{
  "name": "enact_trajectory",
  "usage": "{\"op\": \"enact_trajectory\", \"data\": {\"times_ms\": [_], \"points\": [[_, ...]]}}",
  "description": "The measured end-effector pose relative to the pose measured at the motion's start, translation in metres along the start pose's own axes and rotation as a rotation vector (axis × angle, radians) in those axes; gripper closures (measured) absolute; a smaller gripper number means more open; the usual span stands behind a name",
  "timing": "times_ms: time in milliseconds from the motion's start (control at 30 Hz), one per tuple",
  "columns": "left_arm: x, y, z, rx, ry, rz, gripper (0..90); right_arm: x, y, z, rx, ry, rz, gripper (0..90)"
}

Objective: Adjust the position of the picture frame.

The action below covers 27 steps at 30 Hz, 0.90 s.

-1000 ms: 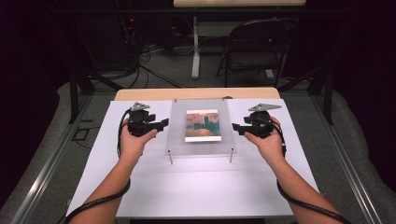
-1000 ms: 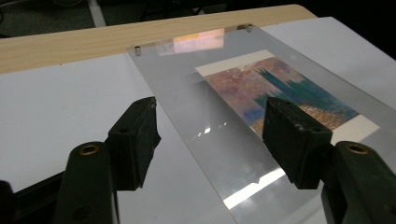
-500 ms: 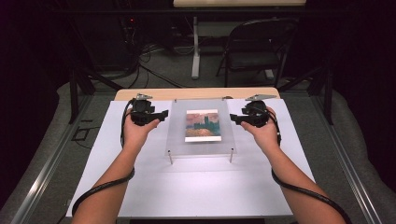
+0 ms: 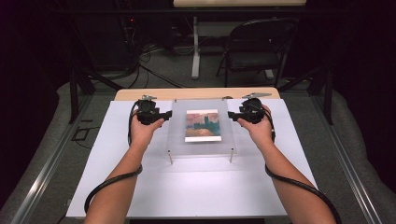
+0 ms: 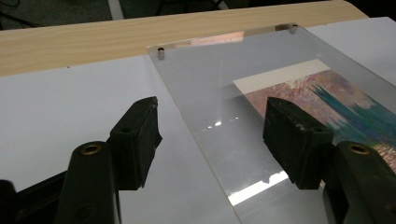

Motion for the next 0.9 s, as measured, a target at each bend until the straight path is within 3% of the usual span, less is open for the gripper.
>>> {"op": "enact_trajectory", "data": {"times_ms": [467,900], "points": [[0.006,0.024,0.002,0.031,-0.049,-0.027,35.9,0.012,0.018,0.011,-0.001,0.057,-0.024,38.2],[0.015,0.042,0.001,0.047,-0.088,-0.068,35.4,0.012,0.036,0.007,-0.025,0.092,-0.046,37.9]]}}
Point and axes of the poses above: each handheld gripper's, and its own axes: y roughly forward along the jaws, x roughly out of its underside, z roughly to its right, the point moved 4 cm from there along y, roughly forward along the jaws
